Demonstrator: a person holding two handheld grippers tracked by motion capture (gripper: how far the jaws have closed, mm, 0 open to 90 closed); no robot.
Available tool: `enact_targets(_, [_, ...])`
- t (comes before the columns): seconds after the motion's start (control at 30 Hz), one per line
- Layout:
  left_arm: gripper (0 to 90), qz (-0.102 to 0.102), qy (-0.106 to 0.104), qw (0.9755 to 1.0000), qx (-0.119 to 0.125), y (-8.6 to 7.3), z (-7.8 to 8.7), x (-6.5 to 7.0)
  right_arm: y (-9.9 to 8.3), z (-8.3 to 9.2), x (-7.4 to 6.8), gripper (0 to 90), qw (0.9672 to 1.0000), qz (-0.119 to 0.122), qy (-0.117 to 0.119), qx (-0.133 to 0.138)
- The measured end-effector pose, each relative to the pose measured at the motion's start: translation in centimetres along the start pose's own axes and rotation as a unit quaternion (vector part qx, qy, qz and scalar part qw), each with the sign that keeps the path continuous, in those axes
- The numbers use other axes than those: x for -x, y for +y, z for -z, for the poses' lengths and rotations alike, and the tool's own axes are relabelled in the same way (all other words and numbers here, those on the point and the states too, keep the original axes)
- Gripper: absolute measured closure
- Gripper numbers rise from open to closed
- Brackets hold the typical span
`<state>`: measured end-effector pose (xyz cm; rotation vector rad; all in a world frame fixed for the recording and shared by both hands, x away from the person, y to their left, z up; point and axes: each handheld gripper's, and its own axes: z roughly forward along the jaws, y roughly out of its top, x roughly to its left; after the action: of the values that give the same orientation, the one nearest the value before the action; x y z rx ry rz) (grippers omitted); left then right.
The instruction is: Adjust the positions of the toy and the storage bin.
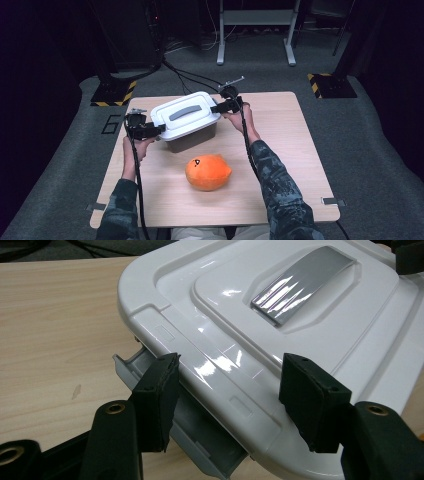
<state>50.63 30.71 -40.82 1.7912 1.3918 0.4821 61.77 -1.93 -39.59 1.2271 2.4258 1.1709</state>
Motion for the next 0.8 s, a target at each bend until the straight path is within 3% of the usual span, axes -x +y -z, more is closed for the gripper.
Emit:
enact_targets(0.3, [42.3, -0.003, -0.002, 1.0, -0.001, 0.1, -0.2, 0.2, -0.3, 0.4, 0.1, 58.6, 1.0, -0.005, -0.004, 0.002])
enact_targets(0.67, [43.0, 0.012, -0.019, 0.9997, -0.003, 0.5, -0.9, 0.4, -1.2, 1.3, 0.3, 58.8, 0.9999, -0.008, -0.014, 0.004])
enact_targets(0.8, [43.7, 0.001, -0.021, 0.9998, -0.004, 0.8, -1.3, 0.8, -1.4, 1.8, 0.5, 59.1, 0.9997, -0.011, -0.022, 0.002])
